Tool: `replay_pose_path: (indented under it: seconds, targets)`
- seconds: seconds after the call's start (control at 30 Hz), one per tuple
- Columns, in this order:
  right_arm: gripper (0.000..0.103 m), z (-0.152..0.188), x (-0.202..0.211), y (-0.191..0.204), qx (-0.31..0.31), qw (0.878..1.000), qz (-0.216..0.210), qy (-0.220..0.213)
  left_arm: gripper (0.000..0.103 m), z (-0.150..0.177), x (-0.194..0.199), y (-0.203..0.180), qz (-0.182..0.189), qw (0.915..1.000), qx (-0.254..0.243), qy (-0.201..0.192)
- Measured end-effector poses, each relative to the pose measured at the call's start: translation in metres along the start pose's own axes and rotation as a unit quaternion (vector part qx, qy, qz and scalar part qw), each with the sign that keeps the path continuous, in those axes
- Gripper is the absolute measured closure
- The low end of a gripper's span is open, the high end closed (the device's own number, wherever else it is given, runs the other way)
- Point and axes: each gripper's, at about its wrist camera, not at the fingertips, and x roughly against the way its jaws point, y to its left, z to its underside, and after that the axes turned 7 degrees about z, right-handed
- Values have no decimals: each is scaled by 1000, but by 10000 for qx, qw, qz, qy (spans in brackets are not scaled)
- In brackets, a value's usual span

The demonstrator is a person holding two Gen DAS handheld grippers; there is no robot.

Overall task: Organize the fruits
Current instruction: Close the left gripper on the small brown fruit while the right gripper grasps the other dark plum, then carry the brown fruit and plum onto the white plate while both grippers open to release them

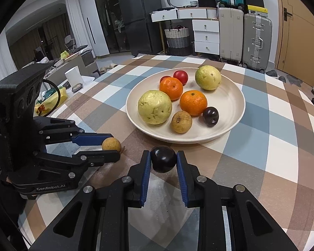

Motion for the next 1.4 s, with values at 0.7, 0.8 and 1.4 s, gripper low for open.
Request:
replay_pose_path:
  seconds: [0.7, 0.8, 1.4]
  targets:
    - [78, -9, 29, -23, -576, 9938, 236, -917, 80, -19, 33, 22, -210, 9910, 642, -1155]
    - [78, -12, 29, -27, -639, 9926, 377, -960, 81, -27, 33, 26, -306, 9888, 703, -1283]
    - [78, -23, 7, -45, -1072, 9889, 416, -937, 80, -60, 3, 41, -706, 9832, 794, -1484]
